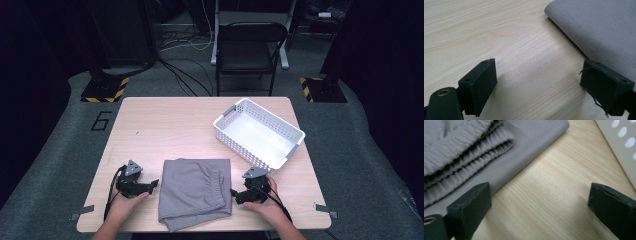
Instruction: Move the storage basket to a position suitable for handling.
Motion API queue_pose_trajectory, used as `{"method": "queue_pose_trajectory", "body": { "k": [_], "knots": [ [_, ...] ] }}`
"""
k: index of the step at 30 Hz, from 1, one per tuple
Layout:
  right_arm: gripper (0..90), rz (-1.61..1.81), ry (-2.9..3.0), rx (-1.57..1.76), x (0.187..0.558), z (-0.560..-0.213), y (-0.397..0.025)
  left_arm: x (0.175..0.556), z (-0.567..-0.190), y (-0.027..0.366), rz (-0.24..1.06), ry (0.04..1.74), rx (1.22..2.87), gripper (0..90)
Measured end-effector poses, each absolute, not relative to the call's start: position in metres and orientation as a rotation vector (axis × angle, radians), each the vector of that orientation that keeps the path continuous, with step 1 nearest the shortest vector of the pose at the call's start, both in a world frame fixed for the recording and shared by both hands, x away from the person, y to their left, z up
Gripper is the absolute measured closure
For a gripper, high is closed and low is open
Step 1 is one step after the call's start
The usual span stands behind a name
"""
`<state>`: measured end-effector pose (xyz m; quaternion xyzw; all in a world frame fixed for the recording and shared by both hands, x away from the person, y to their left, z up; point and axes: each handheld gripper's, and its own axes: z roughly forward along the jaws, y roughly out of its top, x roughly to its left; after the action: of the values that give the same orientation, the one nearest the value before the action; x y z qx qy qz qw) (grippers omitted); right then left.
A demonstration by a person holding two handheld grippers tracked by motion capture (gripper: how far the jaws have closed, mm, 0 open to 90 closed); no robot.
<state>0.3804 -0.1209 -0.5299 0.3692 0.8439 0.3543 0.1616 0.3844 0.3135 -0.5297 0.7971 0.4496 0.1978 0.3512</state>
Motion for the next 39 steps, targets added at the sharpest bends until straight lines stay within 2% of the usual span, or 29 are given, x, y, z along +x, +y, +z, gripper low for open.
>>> {"method": "queue_pose_trajectory", "body": {
  "k": [5, 39],
  "knots": [
    [0.0, 0.991, 2.401, 1.093, 0.3805, -0.5302, -0.1197, 0.3843, -0.5297, 0.3128, 0.515, 1.163, 2.061, 13.3],
    [0.0, 0.988, 2.401, 1.107, 0.3808, -0.5301, -0.1189, 0.3785, -0.5294, 0.3104, 0.519, 1.163, 2.056, 16.2]
  ]
}}
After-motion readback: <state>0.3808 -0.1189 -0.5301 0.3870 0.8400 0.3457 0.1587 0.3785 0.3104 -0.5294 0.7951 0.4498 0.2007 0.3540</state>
